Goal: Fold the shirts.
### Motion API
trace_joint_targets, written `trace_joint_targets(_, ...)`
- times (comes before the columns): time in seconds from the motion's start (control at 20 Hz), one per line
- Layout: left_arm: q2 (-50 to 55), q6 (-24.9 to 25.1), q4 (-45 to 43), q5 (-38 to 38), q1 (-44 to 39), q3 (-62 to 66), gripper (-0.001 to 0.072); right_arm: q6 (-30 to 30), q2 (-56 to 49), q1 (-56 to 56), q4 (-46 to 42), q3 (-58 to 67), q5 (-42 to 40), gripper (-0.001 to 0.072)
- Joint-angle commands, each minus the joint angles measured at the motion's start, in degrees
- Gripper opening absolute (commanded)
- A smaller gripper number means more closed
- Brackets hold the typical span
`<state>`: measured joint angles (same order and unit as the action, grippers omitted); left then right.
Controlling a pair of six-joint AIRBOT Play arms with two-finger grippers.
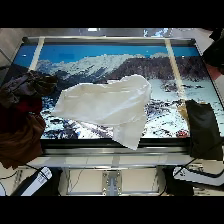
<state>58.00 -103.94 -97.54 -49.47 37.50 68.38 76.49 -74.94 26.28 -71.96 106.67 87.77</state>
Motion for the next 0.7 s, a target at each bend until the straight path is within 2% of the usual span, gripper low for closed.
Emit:
trace_joint_targets(0.0,-5.44,0.85,17.57,-8.70,12.26,-15.96,0.0701,-2.05,12.41,10.23,3.63,-15.65,2.03,0.0405)
trace_joint_targets(0.15,-5.77,17.59,43.98,-11.13,12.68,-30.45,0.0700,-2.89,25.83,13.88,7.06,-46.93,-6.29,0.0405)
trace_joint_targets(0.2,-5.66,20.28,51.54,-9.18,12.02,-34.60,0.0700,-2.82,30.42,14.10,9.51,-58.07,-11.89,0.0405)
trace_joint_targets(0.3,-5.53,24.04,60.24,-1.84,9.90,-40.35,0.0700,-1.81,36.72,14.08,18.36,-74.36,-22.77,0.0405)
trace_joint_targets(0.45,-3.15,28.37,64.32,4.35,3.61,-42.97,0.0699,-5.33,37.66,13.90,32.83,-84.46,-26.16,0.0405)
trace_joint_targets(0.6,4.39,34.77,73.70,7.67,-2.97,-42.91,0.0698,-5.97,37.68,12.50,34.03,-84.67,-25.77,0.0405)
trace_joint_targets(0.65,6.82,36.92,76.74,9.22,-4.55,-42.91,0.0669,-6.40,37.70,12.22,34.49,-84.67,-25.35,0.0405)
